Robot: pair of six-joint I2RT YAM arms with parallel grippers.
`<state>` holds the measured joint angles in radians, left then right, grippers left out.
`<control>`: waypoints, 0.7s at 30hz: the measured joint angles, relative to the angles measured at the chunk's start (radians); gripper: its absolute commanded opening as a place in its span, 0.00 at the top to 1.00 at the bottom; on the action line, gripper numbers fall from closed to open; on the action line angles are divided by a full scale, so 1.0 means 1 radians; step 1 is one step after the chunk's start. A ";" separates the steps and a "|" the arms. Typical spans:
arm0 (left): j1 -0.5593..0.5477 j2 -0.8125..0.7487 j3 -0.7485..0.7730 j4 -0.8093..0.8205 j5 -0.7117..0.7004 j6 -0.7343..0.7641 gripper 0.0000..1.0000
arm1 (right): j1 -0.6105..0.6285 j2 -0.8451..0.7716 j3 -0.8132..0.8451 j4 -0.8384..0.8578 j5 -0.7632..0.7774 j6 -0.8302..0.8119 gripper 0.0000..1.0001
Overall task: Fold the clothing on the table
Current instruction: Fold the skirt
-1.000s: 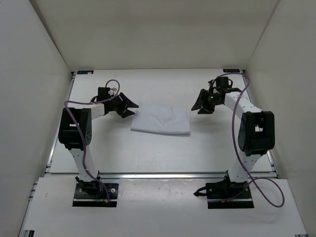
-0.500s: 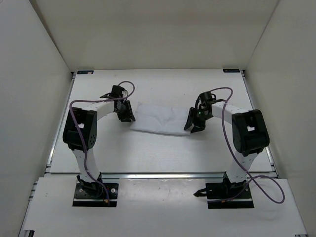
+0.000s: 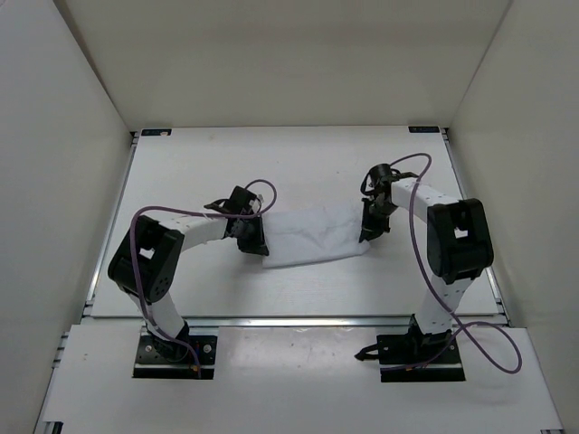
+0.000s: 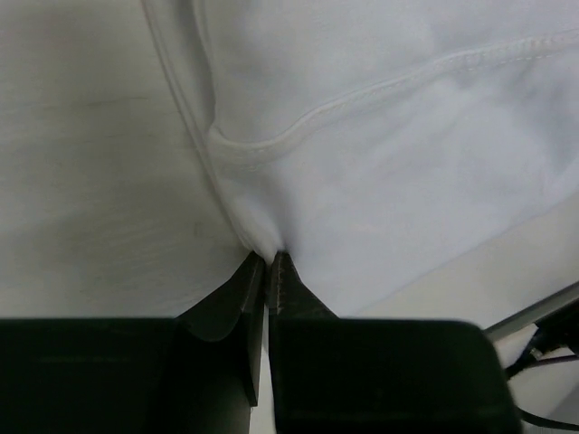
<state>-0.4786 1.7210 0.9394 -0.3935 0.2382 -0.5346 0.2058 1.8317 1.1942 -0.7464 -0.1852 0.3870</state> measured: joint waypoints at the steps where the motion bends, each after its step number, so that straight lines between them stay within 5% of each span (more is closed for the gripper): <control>1: -0.008 -0.002 -0.010 0.016 0.015 -0.011 0.91 | 0.006 -0.003 0.020 -0.032 0.016 -0.003 1.00; 10: 0.013 -0.011 -0.058 0.090 0.086 -0.069 0.90 | 0.314 -0.044 0.295 -0.068 0.002 0.072 1.00; 21: 0.043 -0.024 -0.109 0.161 0.138 -0.097 0.83 | 0.490 0.084 0.259 0.159 -0.175 0.207 1.00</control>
<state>-0.4355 1.6966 0.8299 -0.2321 0.3763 -0.6315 0.6960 1.9160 1.4536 -0.5869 -0.3599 0.5938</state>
